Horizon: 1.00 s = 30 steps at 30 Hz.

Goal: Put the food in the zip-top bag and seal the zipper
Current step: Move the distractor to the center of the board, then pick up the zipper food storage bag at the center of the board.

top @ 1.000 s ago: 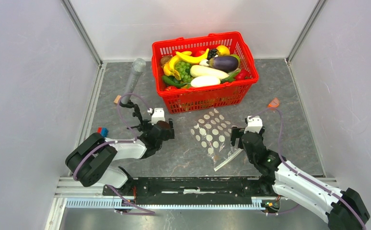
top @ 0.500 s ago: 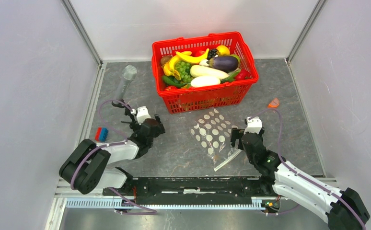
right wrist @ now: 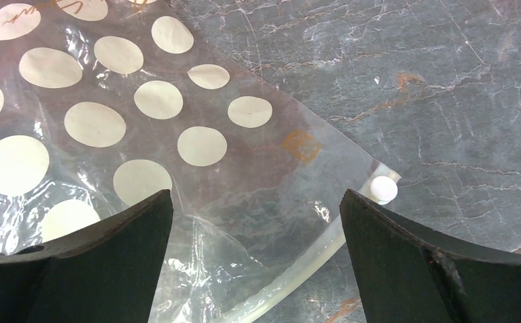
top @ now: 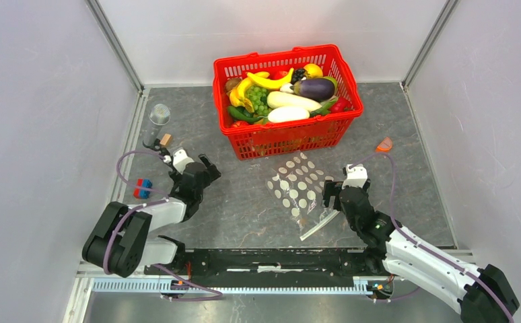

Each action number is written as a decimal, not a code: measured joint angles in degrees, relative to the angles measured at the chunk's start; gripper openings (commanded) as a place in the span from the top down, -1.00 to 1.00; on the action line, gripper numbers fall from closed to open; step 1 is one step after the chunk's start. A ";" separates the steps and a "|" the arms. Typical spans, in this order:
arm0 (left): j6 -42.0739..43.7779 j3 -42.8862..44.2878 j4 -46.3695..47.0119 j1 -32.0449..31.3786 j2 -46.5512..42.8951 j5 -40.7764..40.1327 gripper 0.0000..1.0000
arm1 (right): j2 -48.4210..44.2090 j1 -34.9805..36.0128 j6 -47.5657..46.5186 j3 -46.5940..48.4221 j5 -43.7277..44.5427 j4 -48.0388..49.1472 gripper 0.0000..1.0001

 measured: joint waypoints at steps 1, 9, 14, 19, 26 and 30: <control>-0.31 0.00 0.24 0.48 0.00 0.55 -1.00 | -0.20 0.00 0.00 0.02 -0.15 -0.02 -0.96; -3.13 0.02 4.04 6.84 1.53 6.29 -1.00 | -0.92 0.00 -0.04 0.00 -1.14 -0.04 -0.96; -3.26 0.26 6.21 8.41 2.75 9.29 -1.00 | -1.46 -0.02 -0.04 0.13 -0.39 -2.45 -0.97; -2.91 0.07 5.38 8.61 1.31 14.75 -1.00 | -5.42 -0.61 0.04 1.27 1.03 -7.06 -0.97; -1.14 -2.38 3.26 5.29 -3.52 22.25 -0.99 | -9.33 -4.31 3.13 3.37 2.47 -11.65 -0.78; 0.13 -3.65 0.83 1.77 -6.86 23.45 -0.99 | -12.20 -10.51 6.25 1.49 -1.77 -12.20 -0.56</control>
